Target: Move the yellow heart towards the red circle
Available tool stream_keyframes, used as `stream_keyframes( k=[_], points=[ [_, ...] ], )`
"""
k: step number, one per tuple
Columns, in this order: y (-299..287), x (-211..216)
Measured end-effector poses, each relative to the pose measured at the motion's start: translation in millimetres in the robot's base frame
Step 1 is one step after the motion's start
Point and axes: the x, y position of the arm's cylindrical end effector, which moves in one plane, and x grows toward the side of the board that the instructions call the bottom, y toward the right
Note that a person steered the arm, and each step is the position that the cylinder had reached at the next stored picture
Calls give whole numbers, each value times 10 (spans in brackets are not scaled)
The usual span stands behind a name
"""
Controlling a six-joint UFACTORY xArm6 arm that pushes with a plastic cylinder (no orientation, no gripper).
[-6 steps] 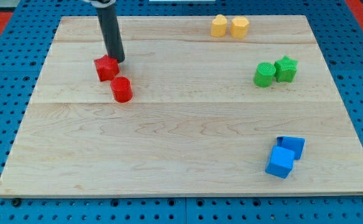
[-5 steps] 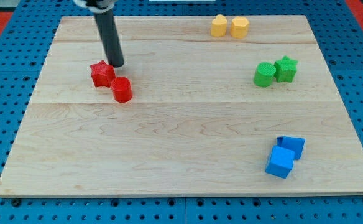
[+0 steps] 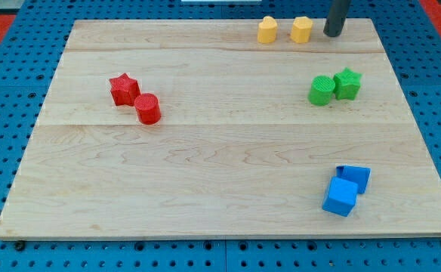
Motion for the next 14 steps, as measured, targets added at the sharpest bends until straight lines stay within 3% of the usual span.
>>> stream_keyframes(
  k=[2, 3, 4, 6, 8, 9, 10, 11, 12, 14],
  points=[
    [-1316, -60],
    [-1351, 16],
    [-1775, 512],
    [-2049, 104],
    [-2333, 1078],
    [-2372, 1151],
    [-2331, 934],
    [-2873, 1006],
    [-2776, 1217],
    [-2635, 1127]
  ],
)
